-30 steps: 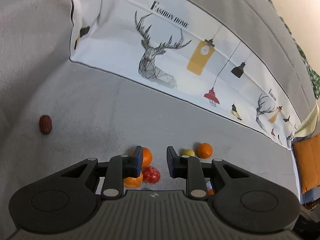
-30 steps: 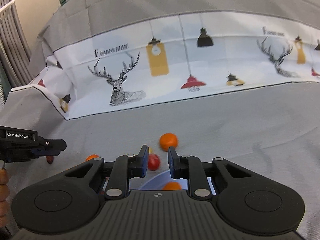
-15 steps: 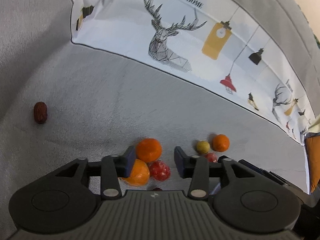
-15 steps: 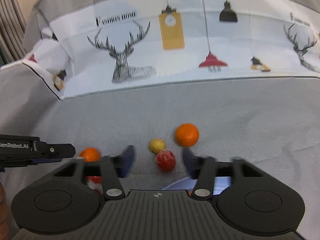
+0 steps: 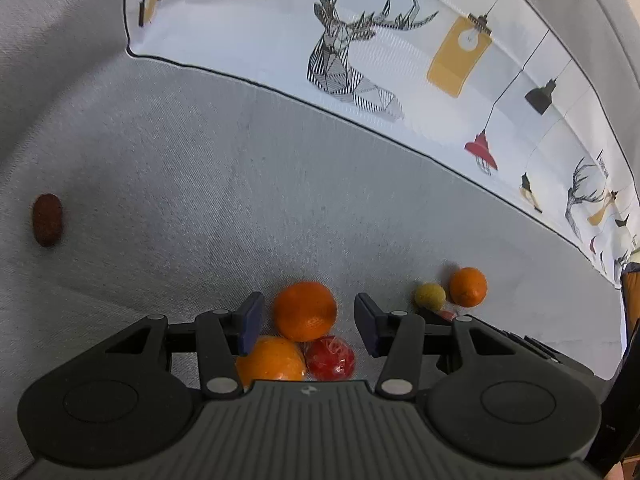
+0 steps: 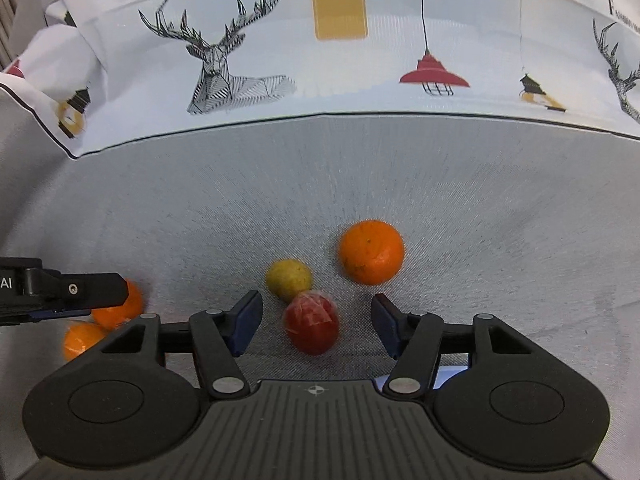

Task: Organize fruits
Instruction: 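Grasp another mandarin with the left tool while the right tool grasps a red wrapped fruit, then lift the mandarin with the left tool while the right tool lifts the red fruit toward the plate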

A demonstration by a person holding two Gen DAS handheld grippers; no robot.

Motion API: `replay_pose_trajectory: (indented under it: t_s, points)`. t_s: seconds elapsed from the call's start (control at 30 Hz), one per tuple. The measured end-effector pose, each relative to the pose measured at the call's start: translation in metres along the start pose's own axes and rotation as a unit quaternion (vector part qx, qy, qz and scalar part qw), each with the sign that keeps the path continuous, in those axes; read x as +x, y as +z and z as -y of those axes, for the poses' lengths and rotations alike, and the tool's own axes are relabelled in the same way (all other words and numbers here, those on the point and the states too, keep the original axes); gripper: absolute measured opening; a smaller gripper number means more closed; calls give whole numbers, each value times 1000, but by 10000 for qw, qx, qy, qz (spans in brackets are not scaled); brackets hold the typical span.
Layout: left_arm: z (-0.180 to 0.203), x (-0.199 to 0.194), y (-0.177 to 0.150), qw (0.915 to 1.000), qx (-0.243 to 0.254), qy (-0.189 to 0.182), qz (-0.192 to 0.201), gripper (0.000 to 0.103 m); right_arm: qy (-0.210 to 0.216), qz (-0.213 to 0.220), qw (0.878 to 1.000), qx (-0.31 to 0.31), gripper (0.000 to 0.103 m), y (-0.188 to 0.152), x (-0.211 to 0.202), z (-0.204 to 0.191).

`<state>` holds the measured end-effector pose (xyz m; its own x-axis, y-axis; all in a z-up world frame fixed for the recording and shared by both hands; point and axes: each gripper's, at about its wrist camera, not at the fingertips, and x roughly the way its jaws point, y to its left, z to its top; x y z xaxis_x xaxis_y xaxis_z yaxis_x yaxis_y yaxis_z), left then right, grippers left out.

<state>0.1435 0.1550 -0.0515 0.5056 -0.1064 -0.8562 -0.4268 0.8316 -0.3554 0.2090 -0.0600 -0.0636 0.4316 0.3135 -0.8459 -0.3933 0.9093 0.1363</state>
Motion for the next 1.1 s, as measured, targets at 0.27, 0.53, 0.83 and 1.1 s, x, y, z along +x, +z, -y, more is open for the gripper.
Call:
replay_pose_trajectory:
  t_s: [0.27, 0.53, 0.83, 1.1]
  points:
    - [5, 7, -1, 9996, 226, 120, -88, 38, -114, 56, 9997, -204, 29, -1, -4, -5]
    - [0, -8, 5, 9980, 270, 499, 282, 38, 430, 187, 9987, -184, 29, -1, -29, -22]
    - [-4, 1, 3, 9981, 299, 536, -26, 39, 576, -282, 9967, -492, 29, -11, -10, -40]
    - [-6, -10, 2, 9981, 344, 455, 211, 38, 603, -14, 9977, -320, 29, -13, -21, -36]
